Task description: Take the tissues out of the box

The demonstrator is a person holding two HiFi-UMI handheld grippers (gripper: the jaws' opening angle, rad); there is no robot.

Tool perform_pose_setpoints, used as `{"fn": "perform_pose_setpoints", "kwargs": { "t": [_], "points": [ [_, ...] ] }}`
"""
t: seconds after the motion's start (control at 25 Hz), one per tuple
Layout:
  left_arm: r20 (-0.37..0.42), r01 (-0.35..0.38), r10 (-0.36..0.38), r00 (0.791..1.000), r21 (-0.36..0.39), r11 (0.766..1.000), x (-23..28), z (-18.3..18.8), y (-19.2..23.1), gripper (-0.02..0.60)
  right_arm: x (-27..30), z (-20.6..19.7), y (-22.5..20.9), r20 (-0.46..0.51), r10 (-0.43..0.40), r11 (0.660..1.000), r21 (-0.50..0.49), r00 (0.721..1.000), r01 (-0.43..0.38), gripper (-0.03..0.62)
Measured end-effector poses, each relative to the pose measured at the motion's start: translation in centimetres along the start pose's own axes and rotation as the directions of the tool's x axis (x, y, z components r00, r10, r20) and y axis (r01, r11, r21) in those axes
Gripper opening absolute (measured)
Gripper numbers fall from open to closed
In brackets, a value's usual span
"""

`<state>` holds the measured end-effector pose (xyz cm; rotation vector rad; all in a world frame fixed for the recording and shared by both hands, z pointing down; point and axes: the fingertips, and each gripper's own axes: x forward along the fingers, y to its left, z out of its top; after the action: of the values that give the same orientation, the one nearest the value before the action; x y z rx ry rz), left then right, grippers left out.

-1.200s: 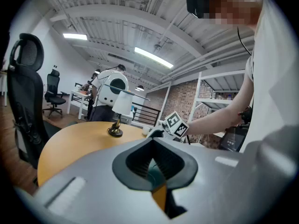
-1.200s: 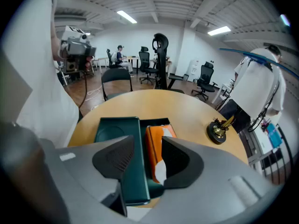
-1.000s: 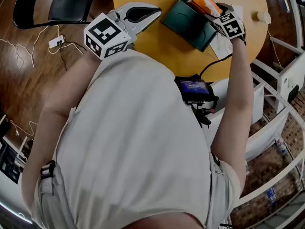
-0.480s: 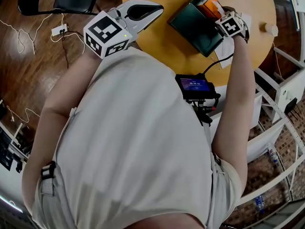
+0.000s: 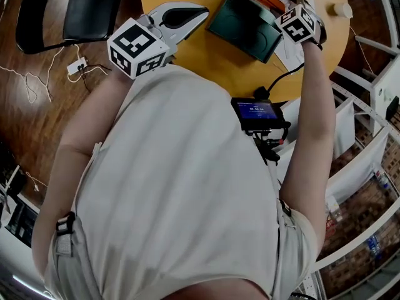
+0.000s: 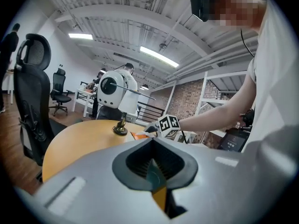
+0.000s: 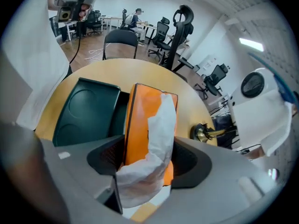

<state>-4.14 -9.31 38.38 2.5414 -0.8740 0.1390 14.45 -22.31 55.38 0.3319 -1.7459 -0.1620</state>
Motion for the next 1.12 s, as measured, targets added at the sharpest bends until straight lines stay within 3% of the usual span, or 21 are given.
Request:
{"fn": "perform_pose_setpoints", "kwargs": {
  "t": [0.12,0.24,0.4,0.52,0.76,0.84,0.92,1.0,1.12],
  "points": [
    [-0.013,0.067,-0.067,0.998,0.013,0.998,1.9,0.8,0.1,0.0,-2.5,-2.7,-1.6,-0.036,-0.064,0.997,0.035,0.997,0.066,0.285],
    [-0.031,0.158,-0.156,0.987,0.042,0.987,4.1,1.4,-1.5,0.0,-4.9,-9.4,-0.5,-0.133,-0.106,0.98,0.153,0.985,0.126,0.285],
    [-0.046,0.228,-0.224,0.973,0.105,0.968,4.7,1.0,-7.9,0.0,-8.3,-19.0,7.9,-0.223,-0.136,0.921,0.331,0.965,0.206,0.287],
    [-0.064,0.256,-0.25,0.966,0.115,0.96,5.1,0.4,-10.2,0.0,-7.5,-23.2,14.9,-0.259,-0.062,0.904,0.394,0.964,0.164,0.288],
    [-0.087,0.253,-0.243,0.966,0.119,0.96,4.6,-0.3,-11.3,0.0,-4.0,-24.6,22.8,-0.27,0.014,0.934,0.348,0.963,0.084,0.298],
    [-0.087,0.248,-0.239,0.967,0.111,0.962,4.4,-0.3,-11.2,0.0,-3.5,-24.6,23.4,-0.258,0.019,0.932,0.354,0.966,0.076,0.308],
    [-0.089,0.244,-0.235,0.968,0.106,0.964,4.2,-0.4,-11.0,0.0,-3.4,-24.4,23.7,-0.251,0.039,0.936,0.349,0.967,0.053,0.373],
    [-0.088,0.243,-0.235,0.968,0.108,0.964,4.2,-0.4,-10.8,0.0,-3.9,-24.1,23.7,-0.235,0.05,0.939,0.342,0.971,0.035,0.397],
    [-0.076,0.248,-0.24,0.968,0.11,0.963,4.4,0.2,-10.4,0.0,-7.2,-22.6,22.5,-0.171,0.011,0.935,0.351,0.985,0.05,0.43]
  ]
}}
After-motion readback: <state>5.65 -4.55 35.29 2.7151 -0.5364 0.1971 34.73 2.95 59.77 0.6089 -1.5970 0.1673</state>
